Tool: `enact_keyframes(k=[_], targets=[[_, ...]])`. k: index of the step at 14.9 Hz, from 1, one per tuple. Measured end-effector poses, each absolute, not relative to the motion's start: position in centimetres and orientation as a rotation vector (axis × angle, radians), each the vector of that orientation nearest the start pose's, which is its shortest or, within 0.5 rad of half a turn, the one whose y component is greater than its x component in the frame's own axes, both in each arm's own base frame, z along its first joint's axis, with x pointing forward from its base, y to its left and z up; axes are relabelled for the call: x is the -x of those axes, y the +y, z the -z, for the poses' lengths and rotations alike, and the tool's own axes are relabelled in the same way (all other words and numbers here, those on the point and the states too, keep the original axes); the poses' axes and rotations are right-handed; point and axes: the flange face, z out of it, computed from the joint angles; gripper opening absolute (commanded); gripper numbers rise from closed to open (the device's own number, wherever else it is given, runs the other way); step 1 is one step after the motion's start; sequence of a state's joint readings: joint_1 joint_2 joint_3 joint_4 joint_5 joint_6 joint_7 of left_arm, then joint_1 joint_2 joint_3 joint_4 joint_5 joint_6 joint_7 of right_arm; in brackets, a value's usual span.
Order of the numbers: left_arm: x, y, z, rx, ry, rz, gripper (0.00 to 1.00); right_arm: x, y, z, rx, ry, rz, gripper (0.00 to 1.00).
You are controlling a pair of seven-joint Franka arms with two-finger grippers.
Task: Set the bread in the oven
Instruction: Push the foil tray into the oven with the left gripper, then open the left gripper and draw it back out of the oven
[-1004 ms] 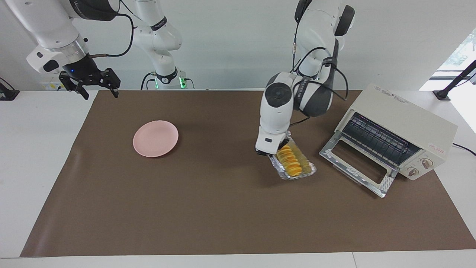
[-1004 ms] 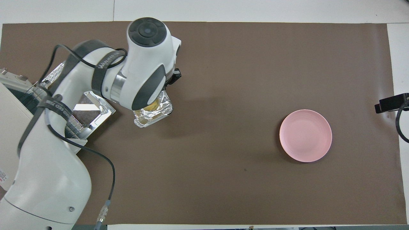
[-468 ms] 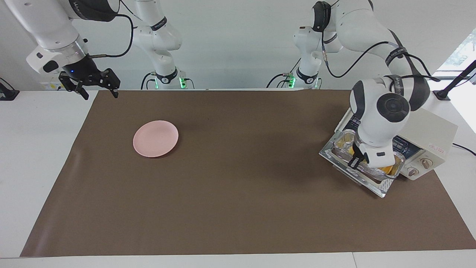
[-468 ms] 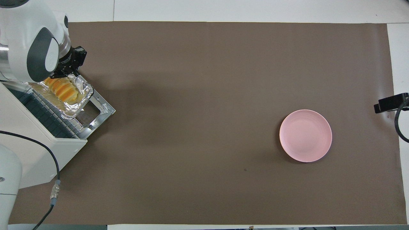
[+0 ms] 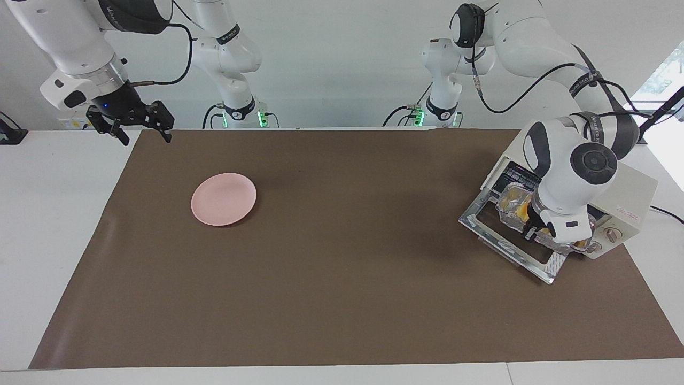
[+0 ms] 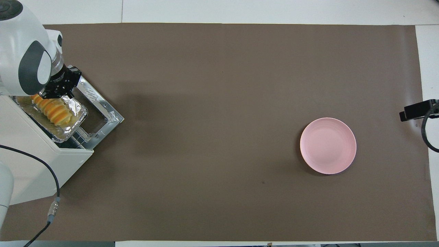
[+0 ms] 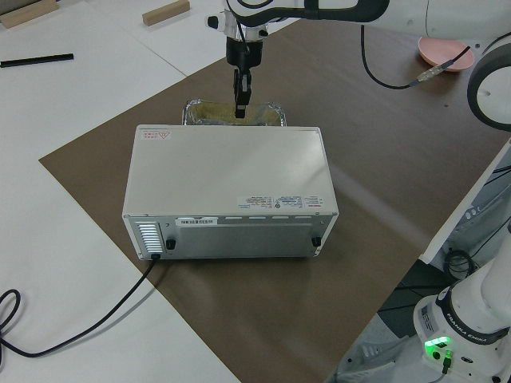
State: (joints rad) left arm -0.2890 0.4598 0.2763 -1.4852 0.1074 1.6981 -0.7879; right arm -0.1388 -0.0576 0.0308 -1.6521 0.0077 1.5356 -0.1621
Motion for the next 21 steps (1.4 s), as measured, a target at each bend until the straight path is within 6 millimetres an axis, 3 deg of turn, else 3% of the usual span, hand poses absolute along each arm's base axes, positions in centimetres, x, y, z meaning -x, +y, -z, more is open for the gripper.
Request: enact_keyframes(k=[7,13,14,15,19,21], targets=[[-63.1,-0.5,-38.6,2.618,-0.926,-0.258,0.0,-52.9,-5.6,-61.5,3.125,-0.085,-0.09,1.0],[-62.0,-0.1,-38.0,2.612,-0.921,-0.296,0.02,-52.9,-5.6,-61.5,3.125,-0.085,-0.09,1.0],[-61.9,-0.1,-38.0,2.613,-0.92,-0.295,0.54,-52.9,-5.6,-61.5,3.125,-0.085,-0.09,1.0],[-61.9,-0.1,-38.1,2.614,-0.92,-0.292,1.0,-52.9,-5.6,-61.5,3.125,-0.085,-0.09,1.0],[-62.2,-0.1,-38.4,2.623,-0.914,-0.258,1.0,-52.9,-5.6,-61.5,3.125,-0.085,-0.09,1.0],[-62.6,-0.1,-39.4,2.636,-0.906,-0.223,1.0,-52.9,-5.6,-61.5,3.125,-0.085,-0.09,1.0]])
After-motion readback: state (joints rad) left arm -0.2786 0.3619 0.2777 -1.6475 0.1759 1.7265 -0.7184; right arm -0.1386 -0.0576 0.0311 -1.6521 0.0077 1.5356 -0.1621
